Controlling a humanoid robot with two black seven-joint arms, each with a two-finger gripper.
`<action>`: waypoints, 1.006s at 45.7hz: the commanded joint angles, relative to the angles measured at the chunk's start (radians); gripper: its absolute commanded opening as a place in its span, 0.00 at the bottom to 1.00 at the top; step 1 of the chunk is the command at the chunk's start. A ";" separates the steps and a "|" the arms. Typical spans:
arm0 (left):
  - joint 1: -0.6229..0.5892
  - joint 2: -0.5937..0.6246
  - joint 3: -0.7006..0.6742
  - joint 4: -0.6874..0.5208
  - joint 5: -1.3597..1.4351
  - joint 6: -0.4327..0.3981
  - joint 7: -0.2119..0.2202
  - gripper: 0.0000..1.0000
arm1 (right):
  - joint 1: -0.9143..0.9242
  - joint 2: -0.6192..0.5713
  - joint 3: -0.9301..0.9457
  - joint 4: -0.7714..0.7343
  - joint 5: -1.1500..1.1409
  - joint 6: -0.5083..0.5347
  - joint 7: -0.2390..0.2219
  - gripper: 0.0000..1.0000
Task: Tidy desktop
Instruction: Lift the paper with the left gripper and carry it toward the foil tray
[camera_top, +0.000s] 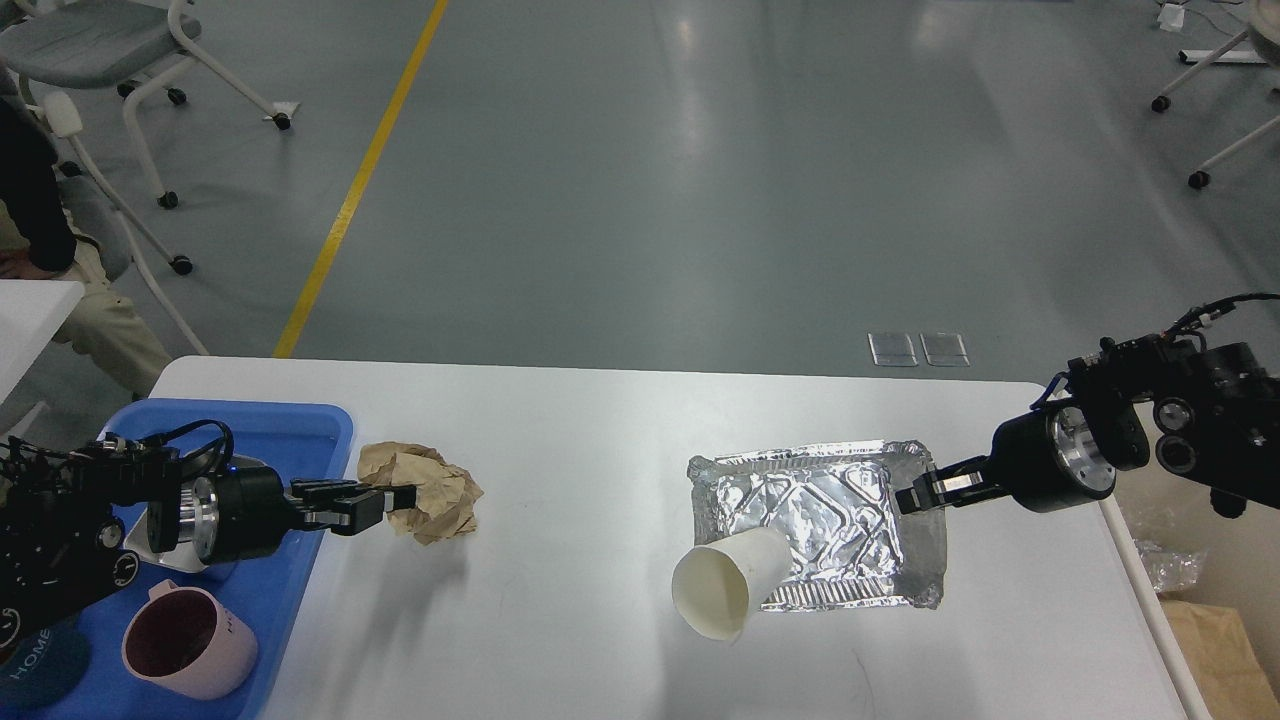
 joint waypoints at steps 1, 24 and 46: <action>0.001 0.041 -0.043 -0.109 -0.012 -0.004 -0.003 0.02 | 0.000 0.000 -0.002 0.000 0.001 0.002 0.002 0.00; -0.111 -0.036 -0.074 -0.181 -0.121 -0.004 -0.071 0.03 | 0.000 0.005 -0.002 0.016 0.001 0.002 0.002 0.00; -0.225 -0.092 -0.057 -0.181 -0.185 -0.024 -0.060 0.04 | 0.002 0.007 -0.002 0.014 0.001 0.003 0.000 0.00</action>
